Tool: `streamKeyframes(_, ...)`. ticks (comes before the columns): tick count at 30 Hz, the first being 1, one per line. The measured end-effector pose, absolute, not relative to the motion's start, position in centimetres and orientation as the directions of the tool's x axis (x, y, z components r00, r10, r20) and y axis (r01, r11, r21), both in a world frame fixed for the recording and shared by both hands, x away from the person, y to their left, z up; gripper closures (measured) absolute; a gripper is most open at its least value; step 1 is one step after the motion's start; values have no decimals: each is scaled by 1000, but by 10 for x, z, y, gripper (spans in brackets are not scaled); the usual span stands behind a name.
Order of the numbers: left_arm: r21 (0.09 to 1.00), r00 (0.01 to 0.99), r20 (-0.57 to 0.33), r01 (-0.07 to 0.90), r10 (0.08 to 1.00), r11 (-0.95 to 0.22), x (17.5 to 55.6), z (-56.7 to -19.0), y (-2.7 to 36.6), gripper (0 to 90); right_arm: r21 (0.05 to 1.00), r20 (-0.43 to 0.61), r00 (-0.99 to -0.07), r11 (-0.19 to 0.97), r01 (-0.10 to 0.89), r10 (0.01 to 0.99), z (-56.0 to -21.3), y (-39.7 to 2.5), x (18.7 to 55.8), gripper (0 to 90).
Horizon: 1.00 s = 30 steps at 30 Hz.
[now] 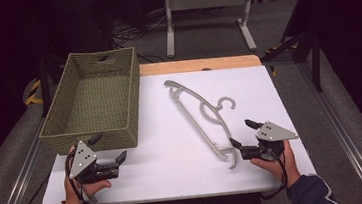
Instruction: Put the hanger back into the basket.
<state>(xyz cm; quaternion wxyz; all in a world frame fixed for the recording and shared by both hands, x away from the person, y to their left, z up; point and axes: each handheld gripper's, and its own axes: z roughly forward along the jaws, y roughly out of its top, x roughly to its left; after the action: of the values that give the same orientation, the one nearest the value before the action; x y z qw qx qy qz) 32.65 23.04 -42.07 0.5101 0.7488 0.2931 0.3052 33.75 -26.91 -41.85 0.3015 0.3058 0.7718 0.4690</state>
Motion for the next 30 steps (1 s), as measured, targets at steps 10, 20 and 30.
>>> streamKeyframes(10, 938, 661, 168, 122, 731, -326, 327, -426, 228, 44, 870, -147, -619, 399, 291, 772, -418, -268, 344, 289)
streamKeyframes(20, 927, 693, 169, 129, 700, -352, 328, -431, 218, 46, 763, -50, -592, 413, 497, 804, -420, -263, 370, 372)
streamKeyframes(30, 915, 719, 161, 147, 676, -375, 328, -434, 213, 56, 666, 12, -576, 423, 614, 817, -431, -236, 406, 518)
